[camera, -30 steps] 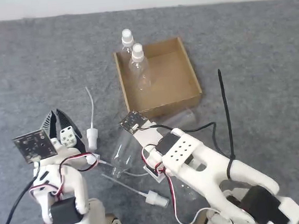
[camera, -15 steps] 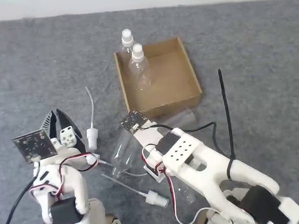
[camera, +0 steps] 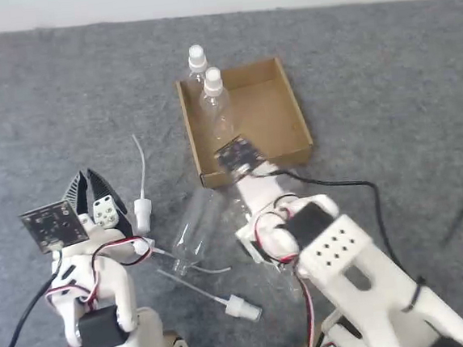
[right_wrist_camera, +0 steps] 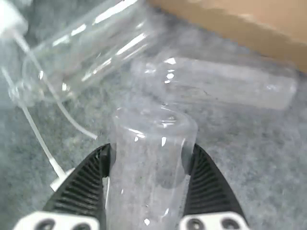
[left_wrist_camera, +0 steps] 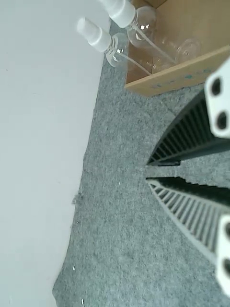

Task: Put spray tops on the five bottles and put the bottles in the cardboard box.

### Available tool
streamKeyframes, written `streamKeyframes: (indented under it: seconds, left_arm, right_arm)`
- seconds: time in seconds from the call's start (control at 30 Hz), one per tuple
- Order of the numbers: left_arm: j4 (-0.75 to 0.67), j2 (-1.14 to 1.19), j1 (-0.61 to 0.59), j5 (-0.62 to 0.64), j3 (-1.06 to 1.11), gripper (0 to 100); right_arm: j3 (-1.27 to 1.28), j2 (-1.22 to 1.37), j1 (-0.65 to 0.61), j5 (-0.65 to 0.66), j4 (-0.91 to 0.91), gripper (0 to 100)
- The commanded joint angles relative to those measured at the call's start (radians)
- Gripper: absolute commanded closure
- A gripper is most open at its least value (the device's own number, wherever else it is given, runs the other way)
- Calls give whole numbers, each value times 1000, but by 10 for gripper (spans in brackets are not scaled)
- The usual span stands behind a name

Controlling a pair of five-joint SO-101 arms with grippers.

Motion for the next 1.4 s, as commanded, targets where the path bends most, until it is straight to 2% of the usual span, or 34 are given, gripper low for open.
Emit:
streamKeyframes:
  seconds: [0.0,0.6,0.87,1.1,1.37]
  left_arm:
    - [-35,-8,-6,5,-12,956]
    - [-35,-8,-6,5,-12,956]
    - [-35,-8,-6,5,-12,956]
    - [-35,-8,-6,5,-12,956]
    - [-35,-8,-6,5,-12,956]
  right_arm:
    - [-9,-76,45,-104,16,992]
    - [-14,-77,320,-354,5,992]
    - [-8,-77,387,-453,-67,992]
    - [-8,-77,395,-603,-58,992]
    - [-6,-77,515,-713,-67,992]
